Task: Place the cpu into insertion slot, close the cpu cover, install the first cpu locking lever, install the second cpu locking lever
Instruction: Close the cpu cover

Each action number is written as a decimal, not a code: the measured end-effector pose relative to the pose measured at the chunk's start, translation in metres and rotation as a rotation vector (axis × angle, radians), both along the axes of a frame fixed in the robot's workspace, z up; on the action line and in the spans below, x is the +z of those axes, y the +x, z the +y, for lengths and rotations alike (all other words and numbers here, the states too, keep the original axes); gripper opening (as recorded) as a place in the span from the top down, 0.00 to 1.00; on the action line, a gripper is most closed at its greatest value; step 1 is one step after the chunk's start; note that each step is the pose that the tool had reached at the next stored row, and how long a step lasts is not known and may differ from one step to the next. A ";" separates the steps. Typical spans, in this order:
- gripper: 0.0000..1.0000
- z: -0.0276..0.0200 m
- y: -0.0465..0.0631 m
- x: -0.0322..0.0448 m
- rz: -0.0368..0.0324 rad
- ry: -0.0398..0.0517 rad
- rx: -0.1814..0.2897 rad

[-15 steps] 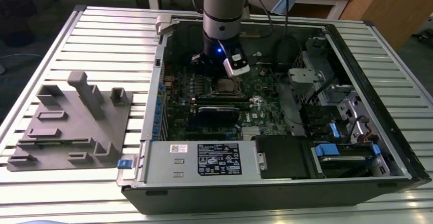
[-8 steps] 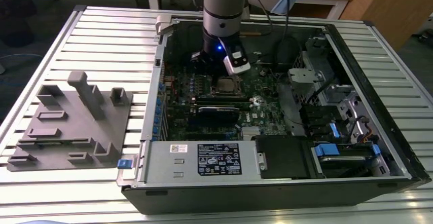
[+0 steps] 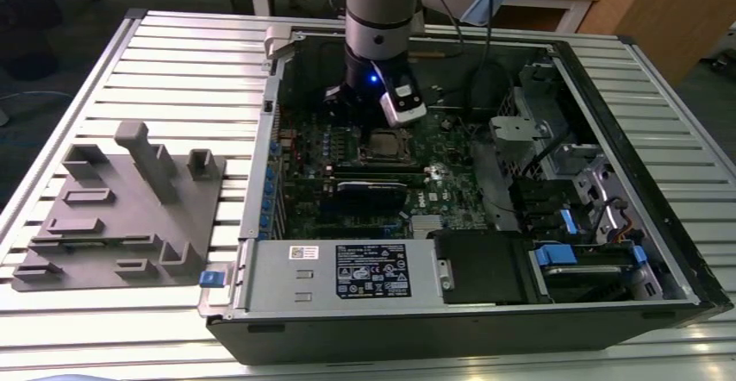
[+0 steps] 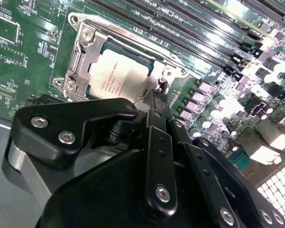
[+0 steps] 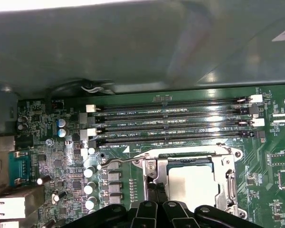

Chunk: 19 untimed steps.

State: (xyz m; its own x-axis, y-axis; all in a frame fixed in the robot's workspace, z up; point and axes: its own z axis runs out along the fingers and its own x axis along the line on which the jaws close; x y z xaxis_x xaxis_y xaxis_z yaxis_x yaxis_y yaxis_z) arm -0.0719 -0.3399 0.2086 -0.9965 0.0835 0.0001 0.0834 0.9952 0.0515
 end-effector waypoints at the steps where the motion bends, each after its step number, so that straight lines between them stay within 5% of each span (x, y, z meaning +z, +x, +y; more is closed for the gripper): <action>1: 0.89 0.0000 0.001 -0.0001 -0.0001 0.0001 0.000; 12: 0.89 0.0000 0.026 -0.0002 0.0000 -0.0001 0.000; 19: 0.89 0.0000 0.027 -0.0002 -0.0011 0.0015 0.000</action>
State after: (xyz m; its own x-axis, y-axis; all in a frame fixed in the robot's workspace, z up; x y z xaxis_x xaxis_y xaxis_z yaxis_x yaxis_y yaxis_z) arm -0.0449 -0.3399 0.2083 -0.9965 0.0836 -0.0008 0.0834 0.9951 0.0530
